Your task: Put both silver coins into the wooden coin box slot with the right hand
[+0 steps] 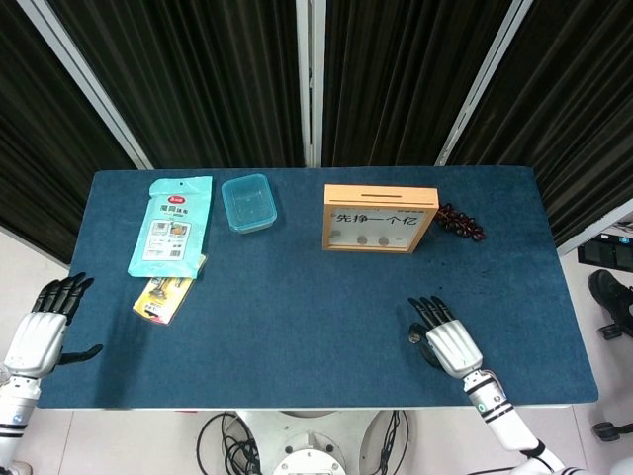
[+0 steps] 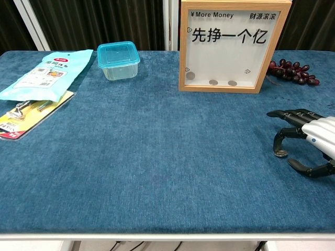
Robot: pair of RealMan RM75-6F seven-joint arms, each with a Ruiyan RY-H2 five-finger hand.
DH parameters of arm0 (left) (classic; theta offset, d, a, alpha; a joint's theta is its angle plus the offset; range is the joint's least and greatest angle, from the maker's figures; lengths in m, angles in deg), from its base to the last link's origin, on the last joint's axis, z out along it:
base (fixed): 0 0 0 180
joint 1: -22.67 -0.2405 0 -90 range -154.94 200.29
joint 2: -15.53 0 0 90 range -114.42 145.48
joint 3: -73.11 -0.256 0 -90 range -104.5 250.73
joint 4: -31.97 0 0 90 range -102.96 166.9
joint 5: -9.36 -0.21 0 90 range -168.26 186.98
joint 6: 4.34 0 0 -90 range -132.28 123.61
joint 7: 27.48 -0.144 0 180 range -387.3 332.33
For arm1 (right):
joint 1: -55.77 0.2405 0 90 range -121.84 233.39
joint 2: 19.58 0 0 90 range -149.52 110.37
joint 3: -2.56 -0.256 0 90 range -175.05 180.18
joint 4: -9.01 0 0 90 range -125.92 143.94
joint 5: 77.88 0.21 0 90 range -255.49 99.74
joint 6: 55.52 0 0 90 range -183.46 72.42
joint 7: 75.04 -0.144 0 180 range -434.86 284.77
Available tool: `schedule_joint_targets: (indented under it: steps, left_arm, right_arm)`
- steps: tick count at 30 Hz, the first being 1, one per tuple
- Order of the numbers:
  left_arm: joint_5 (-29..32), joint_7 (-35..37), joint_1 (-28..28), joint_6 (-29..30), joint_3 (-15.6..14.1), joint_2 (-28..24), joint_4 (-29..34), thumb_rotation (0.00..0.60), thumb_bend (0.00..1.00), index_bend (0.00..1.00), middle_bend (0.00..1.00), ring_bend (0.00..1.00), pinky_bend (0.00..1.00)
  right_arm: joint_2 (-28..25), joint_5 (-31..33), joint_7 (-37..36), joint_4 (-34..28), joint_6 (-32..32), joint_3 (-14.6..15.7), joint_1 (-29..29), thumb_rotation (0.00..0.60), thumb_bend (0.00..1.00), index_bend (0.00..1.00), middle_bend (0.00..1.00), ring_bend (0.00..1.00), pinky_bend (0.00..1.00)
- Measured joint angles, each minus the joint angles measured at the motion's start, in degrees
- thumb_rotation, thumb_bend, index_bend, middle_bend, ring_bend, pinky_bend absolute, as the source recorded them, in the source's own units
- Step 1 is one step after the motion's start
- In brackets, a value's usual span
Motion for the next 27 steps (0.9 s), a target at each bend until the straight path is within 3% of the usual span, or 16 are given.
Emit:
schedule_joint_targets:
  steps: [19, 27]
  left_arm:
    - [-0.4, 1.4, 0.2, 0.2, -0.1, 0.3, -1.1, 0.600, 0.05, 0.00, 0.00, 0.00, 0.00]
    - [-0.4, 1.7, 0.1, 0.4, -0.1, 0.3, -1.3, 0.600, 0.05, 0.00, 0.00, 0.00, 0.00]
  right_arm:
    - [0.7, 0.2, 0.7, 1.0, -0.4, -0.5, 0.1, 0.600, 0.31, 0.53, 0.05, 0.00, 0.00]
    - [0.6, 0.1, 0.9, 1.1, -0.2, -0.5, 0.3, 0.600, 0.31, 0.46, 0.05, 0.00, 0.00]
